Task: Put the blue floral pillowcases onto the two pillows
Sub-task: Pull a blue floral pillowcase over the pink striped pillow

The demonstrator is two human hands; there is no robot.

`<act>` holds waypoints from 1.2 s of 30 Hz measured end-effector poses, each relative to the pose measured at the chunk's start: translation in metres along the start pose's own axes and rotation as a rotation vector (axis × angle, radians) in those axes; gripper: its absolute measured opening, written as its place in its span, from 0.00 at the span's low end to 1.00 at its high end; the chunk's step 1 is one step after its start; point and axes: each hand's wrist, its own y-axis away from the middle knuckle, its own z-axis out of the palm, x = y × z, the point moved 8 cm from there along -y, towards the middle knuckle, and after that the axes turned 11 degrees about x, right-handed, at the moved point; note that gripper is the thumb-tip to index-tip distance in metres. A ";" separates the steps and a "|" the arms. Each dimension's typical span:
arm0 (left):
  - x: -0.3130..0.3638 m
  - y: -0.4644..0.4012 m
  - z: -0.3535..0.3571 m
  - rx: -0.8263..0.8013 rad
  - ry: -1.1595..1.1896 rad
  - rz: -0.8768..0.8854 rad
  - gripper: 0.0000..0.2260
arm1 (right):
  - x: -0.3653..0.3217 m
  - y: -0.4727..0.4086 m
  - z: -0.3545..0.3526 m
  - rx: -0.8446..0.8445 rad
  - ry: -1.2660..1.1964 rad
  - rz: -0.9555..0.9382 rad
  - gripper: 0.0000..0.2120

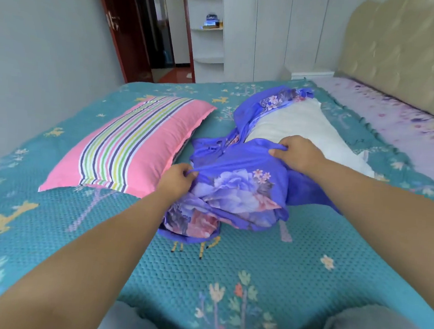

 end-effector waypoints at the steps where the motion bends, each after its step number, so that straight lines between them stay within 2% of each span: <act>1: 0.005 -0.003 -0.010 0.038 0.083 -0.013 0.08 | 0.002 -0.003 -0.015 0.060 0.087 -0.001 0.15; 3: 0.013 -0.008 -0.027 0.098 0.154 -0.032 0.09 | 0.010 -0.015 -0.039 0.193 0.132 0.047 0.09; 4: 0.016 -0.011 -0.030 0.114 0.172 -0.037 0.10 | 0.013 -0.022 -0.046 0.250 0.105 0.081 0.10; 7: 0.007 -0.016 -0.029 0.143 0.167 -0.140 0.10 | 0.007 -0.032 -0.038 0.276 0.066 0.134 0.26; 9: -0.007 -0.013 -0.014 0.078 0.230 -0.255 0.06 | -0.020 -0.017 -0.013 0.256 0.119 0.002 0.30; 10: -0.013 -0.009 -0.004 0.028 0.257 -0.293 0.06 | -0.035 -0.003 0.005 0.223 0.125 -0.091 0.29; 12: -0.025 0.000 0.015 -0.072 0.244 -0.323 0.06 | -0.049 0.032 0.054 0.046 0.173 -0.198 0.31; 13: -0.029 0.006 0.021 -0.107 0.235 -0.327 0.12 | -0.045 0.049 0.079 -0.074 0.236 -0.196 0.34; 15: -0.034 0.015 0.031 -0.191 0.226 -0.303 0.30 | -0.024 0.070 0.116 -0.230 0.395 -0.167 0.36; 16: -0.035 0.016 0.036 -0.231 0.166 -0.241 0.37 | -0.013 0.074 0.123 -0.224 0.455 -0.155 0.34; 18: -0.033 0.016 0.038 -0.269 -0.058 -0.073 0.42 | -0.001 0.071 0.117 -0.102 0.521 -0.137 0.25; 21: -0.034 0.006 0.028 -0.176 -0.224 0.048 0.38 | 0.000 0.059 0.093 0.053 0.541 -0.143 0.16; 23: -0.043 -0.002 0.025 -0.167 -0.293 0.059 0.34 | 0.007 0.045 0.069 0.095 0.463 -0.056 0.14; 25: -0.055 -0.005 0.026 -0.243 -0.433 0.052 0.33 | 0.019 0.026 0.047 0.113 0.221 0.138 0.13; 27: -0.056 -0.005 0.027 -0.304 -0.448 0.039 0.34 | 0.026 0.015 0.038 0.117 -0.342 0.446 0.13; 29: -0.035 -0.006 0.027 -0.277 -0.316 0.096 0.36 | 0.008 0.014 0.046 0.073 -0.999 0.702 0.20; 30: -0.020 -0.008 0.024 -0.229 -0.235 0.140 0.37 | -0.008 0.011 0.046 0.047 -1.174 0.707 0.22; 31: -0.005 -0.011 0.024 -0.189 -0.176 0.177 0.38 | -0.026 0.011 0.044 0.009 -1.231 0.680 0.20; 33: 0.026 -0.008 0.024 -0.174 -0.102 0.241 0.38 | -0.061 0.016 0.034 -0.084 -1.180 0.553 0.12; 34: 0.040 -0.006 0.024 -0.177 -0.046 0.265 0.32 | -0.076 0.018 0.029 -0.131 -1.141 0.476 0.08; 35: 0.052 -0.006 0.018 -0.130 0.047 0.273 0.21 | -0.087 0.018 0.023 -0.167 -1.089 0.388 0.06; 36: 0.062 -0.009 0.006 -0.054 0.158 0.230 0.11 | -0.094 0.017 0.014 -0.185 -0.997 0.297 0.09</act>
